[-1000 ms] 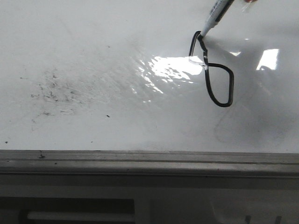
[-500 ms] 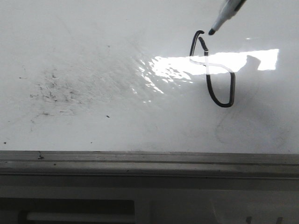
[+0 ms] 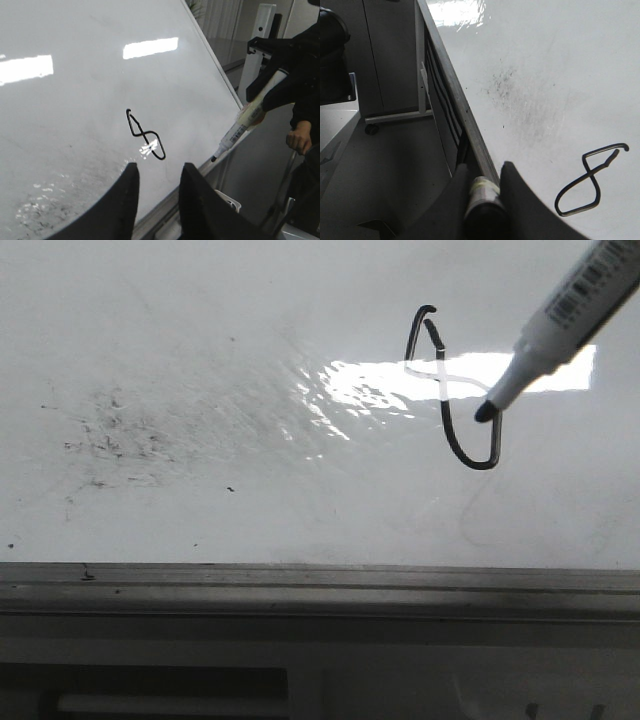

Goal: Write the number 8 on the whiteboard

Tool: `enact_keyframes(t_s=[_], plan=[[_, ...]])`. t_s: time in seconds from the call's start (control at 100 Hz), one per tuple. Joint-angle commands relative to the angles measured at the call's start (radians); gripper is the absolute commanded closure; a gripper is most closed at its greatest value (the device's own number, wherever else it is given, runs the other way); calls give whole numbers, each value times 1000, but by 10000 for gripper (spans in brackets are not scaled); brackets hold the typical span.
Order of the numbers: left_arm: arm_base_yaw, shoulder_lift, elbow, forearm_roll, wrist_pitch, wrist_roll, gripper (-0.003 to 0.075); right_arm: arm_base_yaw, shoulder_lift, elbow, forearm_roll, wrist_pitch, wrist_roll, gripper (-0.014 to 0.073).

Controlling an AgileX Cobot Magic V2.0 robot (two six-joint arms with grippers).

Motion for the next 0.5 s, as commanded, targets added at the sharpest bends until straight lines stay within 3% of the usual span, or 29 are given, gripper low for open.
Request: enact_keyframes(t_s=[0.0,0.14,0.27,0.49], plan=[[3,64,-40,-52,-21,-6,489,-6,1,-17,54,-61,-11,637],[3,156,-75,-36,59,11,489,-6,1,-15,60,-82,-14,637],[3,255,-119,-36,156,139,489,-6,17,-15,92,-94,-26,637],[3,371,-201,-38,194,258,483,-4,36,-15,101,-87,-48,637]])
